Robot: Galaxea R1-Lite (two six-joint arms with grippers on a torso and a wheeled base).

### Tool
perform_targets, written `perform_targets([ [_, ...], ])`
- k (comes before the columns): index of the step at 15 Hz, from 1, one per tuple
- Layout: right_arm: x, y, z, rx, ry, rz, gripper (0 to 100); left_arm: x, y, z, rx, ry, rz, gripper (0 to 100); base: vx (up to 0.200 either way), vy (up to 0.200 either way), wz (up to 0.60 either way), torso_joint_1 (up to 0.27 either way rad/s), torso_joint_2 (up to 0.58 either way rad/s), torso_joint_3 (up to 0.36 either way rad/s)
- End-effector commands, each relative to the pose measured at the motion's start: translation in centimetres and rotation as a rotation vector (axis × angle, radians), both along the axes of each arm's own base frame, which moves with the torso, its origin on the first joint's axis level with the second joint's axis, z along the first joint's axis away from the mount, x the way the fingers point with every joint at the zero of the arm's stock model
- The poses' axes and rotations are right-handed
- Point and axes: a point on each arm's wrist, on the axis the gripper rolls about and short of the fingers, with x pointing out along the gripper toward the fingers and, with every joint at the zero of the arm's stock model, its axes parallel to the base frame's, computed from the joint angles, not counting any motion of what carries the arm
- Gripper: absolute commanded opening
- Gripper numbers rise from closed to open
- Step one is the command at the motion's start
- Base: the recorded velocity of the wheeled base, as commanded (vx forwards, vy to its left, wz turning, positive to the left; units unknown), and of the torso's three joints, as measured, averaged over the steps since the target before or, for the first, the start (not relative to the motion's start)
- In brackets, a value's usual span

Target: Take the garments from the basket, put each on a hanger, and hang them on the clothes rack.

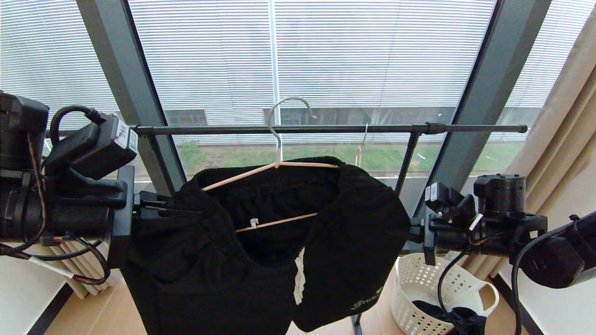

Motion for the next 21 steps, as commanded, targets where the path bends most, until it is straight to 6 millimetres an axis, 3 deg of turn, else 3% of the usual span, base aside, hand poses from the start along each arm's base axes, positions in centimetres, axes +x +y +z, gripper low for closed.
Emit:
perform_targets([
  [1,0.0,0.0,0.1,0.0,-0.002,0.001,0,0.0,0.1,0.0,0.0,-0.002,0.006,0,0.0,0.0,0.0,0.0,0.0,0.0],
  [5,-0.2,0.1,-0.1,-0.002,0.006,0.006,0,0.2,0.3,-0.4,0.002,0.015,0.018,0,0.0,0.0,0.0,0.0,0.0,0.0],
  [6,-0.3,0.2,-0.1,-0.003,0.003,0.01,100,0.2,0.5,-0.5,0.002,0.02,0.024,0,0.0,0.0,0.0,0.0,0.0,0.0],
  [11,-0.3,0.3,0.2,-0.002,-0.007,0.012,100,0.1,1.6,-1.3,0.004,0.048,0.075,0,0.0,0.0,0.0,0.0,0.0,0.0],
  [13,-0.2,0.3,0.9,-0.016,-0.032,-0.03,100,0.2,2.6,-2.6,0.003,0.047,0.124,0,0.0,0.0,0.0,0.0,0.0,0.0],
  [17,-0.8,3.5,2.4,-0.032,-0.012,-0.17,100,0.7,2.5,-3.5,0.005,0.091,0.124,0,0.0,0.0,0.0,0.0,0.0,0.0],
  [21,-1.3,4.1,4.5,0.048,0.006,-0.211,100,1.2,2.1,-5.9,0.028,0.184,0.113,0,0.0,0.0,0.0,0.0,0.0,0.0],
])
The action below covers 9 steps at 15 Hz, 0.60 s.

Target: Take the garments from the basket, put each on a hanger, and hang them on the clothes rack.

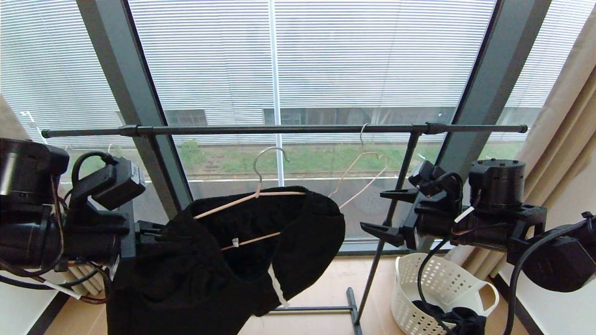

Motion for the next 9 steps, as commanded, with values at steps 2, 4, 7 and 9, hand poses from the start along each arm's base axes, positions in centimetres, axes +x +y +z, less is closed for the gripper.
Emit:
perform_targets([
  [2,-0.5,0.2,1.7,0.037,-0.03,-0.002,100,0.9,-0.4,-2.1,0.052,0.083,0.021,0,0.0,0.0,0.0,0.0,0.0,0.0],
  [4,-0.5,0.3,1.7,0.035,-0.031,-0.007,100,1.4,-0.6,-2.7,0.08,0.104,0.035,0,0.0,0.0,0.0,0.0,0.0,0.0],
  [7,-0.5,0.3,1.6,0.034,-0.028,-0.007,100,1.9,-1.3,-3.2,0.121,0.115,0.04,0,0.0,0.0,0.0,0.0,0.0,0.0],
  [9,-0.5,0.3,1.6,0.034,-0.028,-0.007,100,2.3,-1.6,-3.4,0.134,0.119,0.044,0,0.0,0.0,0.0,0.0,0.0,0.0],
])
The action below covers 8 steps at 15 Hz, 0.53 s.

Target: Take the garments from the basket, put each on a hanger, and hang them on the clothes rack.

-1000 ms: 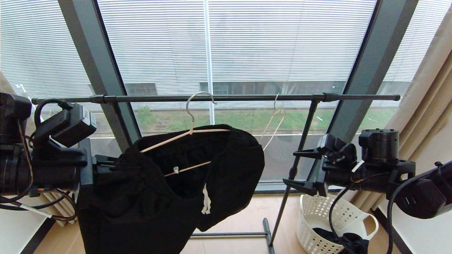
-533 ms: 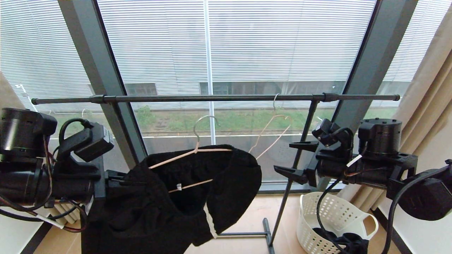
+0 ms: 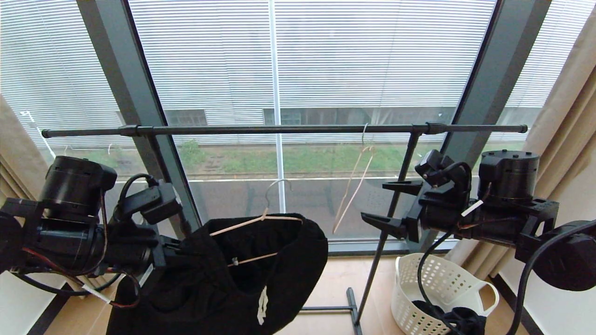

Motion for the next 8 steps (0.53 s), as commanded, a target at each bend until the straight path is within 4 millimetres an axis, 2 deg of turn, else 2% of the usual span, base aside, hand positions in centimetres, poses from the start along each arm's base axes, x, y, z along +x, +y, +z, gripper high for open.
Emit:
perform_targets([
  [1,0.0,0.0,0.0,0.0,-0.002,0.0,100,0.5,-0.2,-0.5,0.003,0.02,-0.004,0,0.0,0.0,0.0,0.0,0.0,0.0],
  [5,0.1,0.0,-0.1,-0.001,0.001,-0.002,100,1.5,-0.4,-0.4,0.011,0.026,0.04,0,0.0,0.0,0.0,0.0,0.0,0.0],
  [8,0.2,0.1,-0.2,-0.002,0.004,0.0,100,2.5,-2.6,0.9,-0.08,0.032,0.11,0,0.0,0.0,0.0,0.0,0.0,0.0],
])
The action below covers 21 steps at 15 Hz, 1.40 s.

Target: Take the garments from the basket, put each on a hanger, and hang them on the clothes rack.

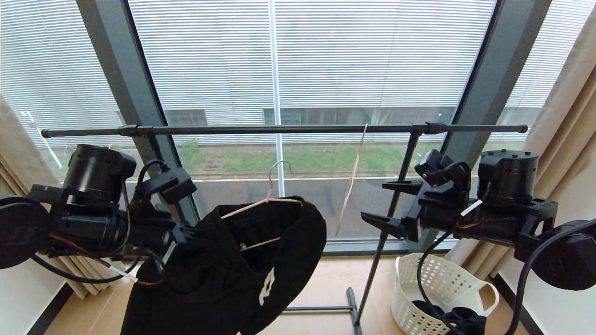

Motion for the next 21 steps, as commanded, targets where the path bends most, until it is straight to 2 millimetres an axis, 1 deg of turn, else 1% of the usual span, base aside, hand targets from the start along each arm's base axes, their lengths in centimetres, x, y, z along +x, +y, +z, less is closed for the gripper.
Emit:
perform_targets([
  [1,0.1,0.0,-0.1,-0.001,0.003,0.001,100,0.7,-1.8,0.7,-0.054,-0.015,0.026,0,0.0,0.0,0.0,0.0,0.0,0.0],
  [2,0.0,0.1,-0.1,-0.001,0.003,0.002,100,1.3,-2.5,0.9,-0.086,-0.025,0.06,0,0.0,0.0,0.0,0.0,0.0,0.0],
  [4,0.1,0.0,-0.1,-0.001,0.002,0.001,100,2.7,-3.5,0.6,-0.128,-0.02,0.134,0,0.0,0.0,0.0,0.0,0.0,0.0],
  [7,0.1,0.0,-0.1,-0.001,0.002,0.001,100,4.2,-4.8,0.7,-0.184,0.019,0.207,0,0.0,0.0,0.0,0.0,0.0,0.0],
  [8,0.1,0.0,-0.1,-0.001,0.002,0.001,100,4.2,-4.8,0.7,-0.184,0.019,0.207,0,0.0,0.0,0.0,0.0,0.0,0.0],
  [9,0.1,0.0,-0.1,-0.001,0.003,0.001,100,5.2,-5.3,0.9,-0.221,0.038,0.232,0,0.0,0.0,0.0,0.0,0.0,0.0],
  [12,0.1,0.0,-0.1,-0.001,0.003,0.001,100,6.7,-5.8,0.6,-0.246,0.058,0.256,0,0.0,0.0,0.0,0.0,0.0,0.0],
  [13,0.1,0.0,-0.2,-0.002,0.005,0.001,100,6.7,-5.8,0.6,-0.247,0.059,0.259,0,0.0,0.0,0.0,0.0,0.0,0.0],
  [14,0.1,0.0,-0.2,-0.002,0.005,0.001,100,7.7,-6.1,0.3,-0.257,0.07,0.309,0,0.0,0.0,0.0,0.0,0.0,0.0],
  [15,0.1,0.0,-0.2,-0.002,0.006,0.001,100,8.2,-6.3,0.2,-0.263,0.075,0.328,0,0.0,0.0,0.0,0.0,0.0,0.0],
  [20,0.3,0.1,-0.5,-0.005,0.015,0.001,100,9.4,-6.7,-0.6,-0.271,0.093,0.345,0,0.0,0.0,0.0,0.0,0.0,0.0],
  [21,0.3,0.1,-0.5,-0.005,0.015,0.001,100,9.4,-6.7,-0.6,-0.271,0.093,0.345,0,0.0,0.0,0.0,0.0,0.0,0.0],
])
